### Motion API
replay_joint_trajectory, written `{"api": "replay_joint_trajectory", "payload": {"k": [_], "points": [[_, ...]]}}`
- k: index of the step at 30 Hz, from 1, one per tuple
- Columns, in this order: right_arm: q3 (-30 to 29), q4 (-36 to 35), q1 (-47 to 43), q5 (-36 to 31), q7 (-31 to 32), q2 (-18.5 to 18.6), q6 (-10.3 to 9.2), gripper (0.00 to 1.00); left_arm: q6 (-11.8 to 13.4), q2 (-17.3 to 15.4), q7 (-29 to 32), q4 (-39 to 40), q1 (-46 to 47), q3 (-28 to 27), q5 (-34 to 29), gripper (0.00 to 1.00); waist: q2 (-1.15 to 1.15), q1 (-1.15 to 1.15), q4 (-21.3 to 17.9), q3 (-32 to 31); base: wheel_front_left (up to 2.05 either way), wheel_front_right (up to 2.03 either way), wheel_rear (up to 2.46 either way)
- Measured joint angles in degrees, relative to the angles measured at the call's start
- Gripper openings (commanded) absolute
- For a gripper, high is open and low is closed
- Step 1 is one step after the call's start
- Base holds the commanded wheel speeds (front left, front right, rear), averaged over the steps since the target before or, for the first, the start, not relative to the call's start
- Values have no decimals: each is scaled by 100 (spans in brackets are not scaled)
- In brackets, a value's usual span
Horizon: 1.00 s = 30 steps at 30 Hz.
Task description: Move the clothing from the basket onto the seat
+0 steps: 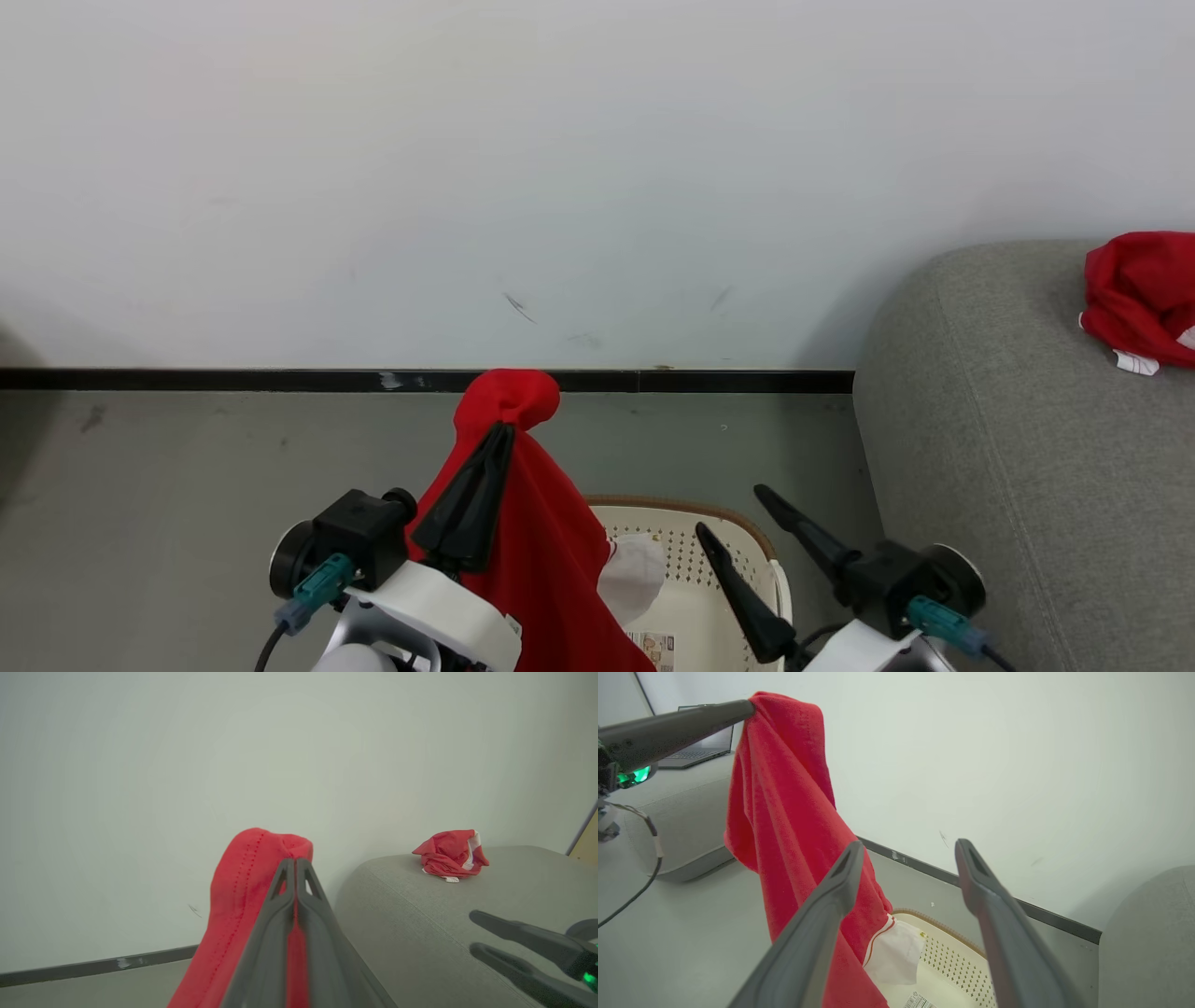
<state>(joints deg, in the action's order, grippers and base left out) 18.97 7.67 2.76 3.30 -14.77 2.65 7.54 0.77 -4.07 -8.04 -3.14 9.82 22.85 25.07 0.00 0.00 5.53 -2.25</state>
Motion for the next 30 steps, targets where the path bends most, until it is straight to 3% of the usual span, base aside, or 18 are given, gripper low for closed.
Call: {"api": "replay_joint_trajectory", "payload": {"k": [9,30], "points": [[950,293,514,-32,0,34,0,100,-80,37,151,313,44,359,-48,0,0,0,116,7,0,0,0],[1462,775,814,345,0,62,0,100,-202,80,442,816,259,1214,-33,0,0,0,480,-97,0,0,0]]}}
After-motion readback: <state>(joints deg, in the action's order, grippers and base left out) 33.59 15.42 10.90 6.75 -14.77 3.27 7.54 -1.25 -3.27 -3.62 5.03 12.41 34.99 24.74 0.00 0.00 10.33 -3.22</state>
